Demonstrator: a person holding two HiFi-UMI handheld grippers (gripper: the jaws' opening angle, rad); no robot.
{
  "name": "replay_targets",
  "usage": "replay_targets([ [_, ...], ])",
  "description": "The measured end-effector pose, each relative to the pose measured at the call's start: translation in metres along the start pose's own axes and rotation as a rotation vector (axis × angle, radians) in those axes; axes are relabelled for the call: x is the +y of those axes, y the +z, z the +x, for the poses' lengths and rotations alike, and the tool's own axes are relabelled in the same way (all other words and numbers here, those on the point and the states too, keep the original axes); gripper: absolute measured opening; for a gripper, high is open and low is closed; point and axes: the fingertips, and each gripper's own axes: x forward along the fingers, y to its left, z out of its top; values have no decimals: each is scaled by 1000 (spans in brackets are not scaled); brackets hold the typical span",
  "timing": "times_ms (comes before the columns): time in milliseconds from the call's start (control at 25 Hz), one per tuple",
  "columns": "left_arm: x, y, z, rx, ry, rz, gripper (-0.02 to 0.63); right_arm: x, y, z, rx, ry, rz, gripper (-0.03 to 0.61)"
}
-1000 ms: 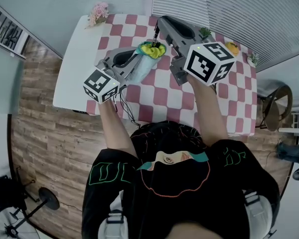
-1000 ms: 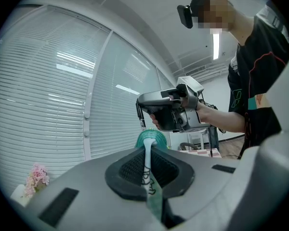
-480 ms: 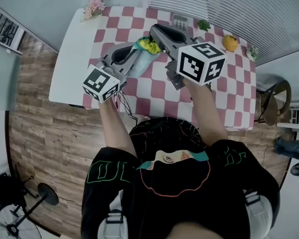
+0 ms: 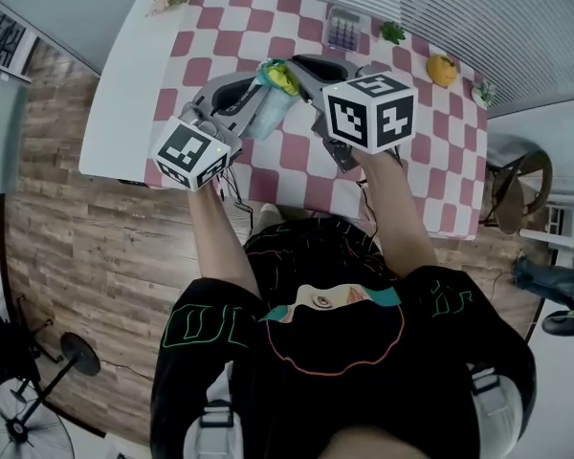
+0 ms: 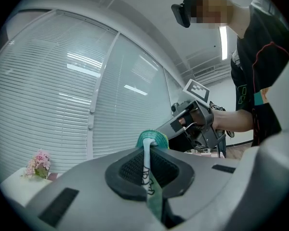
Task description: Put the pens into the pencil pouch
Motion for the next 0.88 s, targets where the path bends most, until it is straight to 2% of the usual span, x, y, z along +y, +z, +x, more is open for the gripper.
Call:
replay_targets([
  [160, -6, 3, 6, -21, 9, -27, 6, -10, 8, -16, -81, 1, 6, 64],
  [440, -16, 14, 39, -3, 77, -13, 5, -64, 24, -74, -267, -73, 132, 48],
  [680, -32, 37, 82, -34, 157, -12, 5, -129, 22, -141, -360, -208, 187, 3],
  [880, -46, 53, 127, -26, 247, -10, 5, -188, 8, -204, -409, -336, 265, 3],
])
